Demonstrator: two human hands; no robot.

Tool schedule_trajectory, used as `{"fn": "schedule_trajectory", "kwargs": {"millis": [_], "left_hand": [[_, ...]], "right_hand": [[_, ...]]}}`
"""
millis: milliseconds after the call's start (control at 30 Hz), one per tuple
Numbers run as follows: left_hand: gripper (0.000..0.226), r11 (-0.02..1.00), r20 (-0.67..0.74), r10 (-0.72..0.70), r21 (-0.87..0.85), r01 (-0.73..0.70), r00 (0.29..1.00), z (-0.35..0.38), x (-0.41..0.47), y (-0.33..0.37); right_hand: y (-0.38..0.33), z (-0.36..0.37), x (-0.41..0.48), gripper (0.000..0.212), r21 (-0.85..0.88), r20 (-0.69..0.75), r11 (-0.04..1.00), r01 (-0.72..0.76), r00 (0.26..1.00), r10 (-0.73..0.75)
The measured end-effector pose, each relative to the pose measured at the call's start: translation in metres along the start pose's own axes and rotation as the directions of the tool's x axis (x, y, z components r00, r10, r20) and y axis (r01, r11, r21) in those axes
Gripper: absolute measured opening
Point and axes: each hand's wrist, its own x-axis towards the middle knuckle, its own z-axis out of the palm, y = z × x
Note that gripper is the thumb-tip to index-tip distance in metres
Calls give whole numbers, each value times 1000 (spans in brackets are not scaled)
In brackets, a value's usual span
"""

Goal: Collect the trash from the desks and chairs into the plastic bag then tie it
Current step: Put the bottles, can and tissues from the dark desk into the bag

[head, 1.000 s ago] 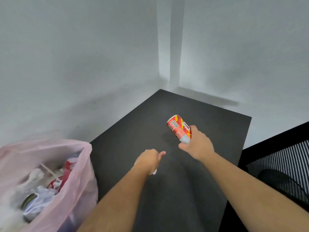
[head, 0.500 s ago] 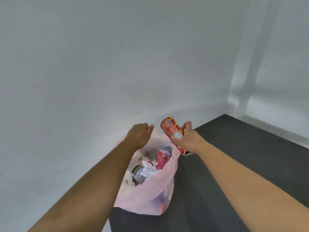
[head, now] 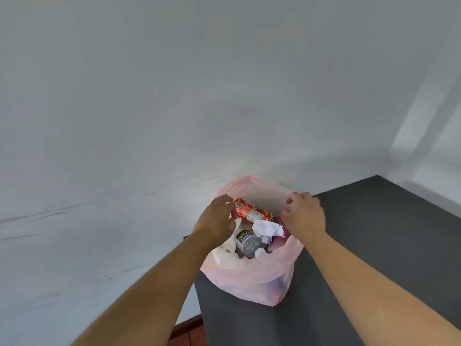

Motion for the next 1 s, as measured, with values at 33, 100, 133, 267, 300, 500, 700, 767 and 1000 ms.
{"fn": "schedule_trajectory", "kwargs": {"millis": [33,100,133,267,300,500,700,767,1000], "left_hand": [[19,998,2,-4,70,4,1000,1,-2,-3],[22,970,29,-9,245,1,1000,3,-6,-8],[24,950,50,-28,313,11,998,6,-8,-10],[39,953,193,-136,295,75,972,14,-15,-22],[42,969,239,-136,232,79,962,15,-16,-22],[55,963,214,-168,246,113,962,21,-15,-10],[49,895,261,-354,374,244,898,12,-16,-26],[63,904,212,-345,338,262,914,10,-14,-32],[87,954,172,-294,103,280,940,-12,23,-12]], "right_hand": [[8,0,-4,35,-45,-29,998,-51,998,50],[23,1,-12,45,-55,-5,979,-197,980,197],[29,2,-16,53,-31,56,962,-271,961,273],[43,16,-31,64,182,417,895,-407,857,304],[43,20,-35,66,189,460,905,-381,849,262],[24,28,-44,76,275,421,844,-460,847,324],[6,34,-50,75,74,325,974,-212,929,178],[7,39,-49,54,4,439,979,-204,880,181],[68,-26,3,26,-56,298,952,-301,905,304]]}}
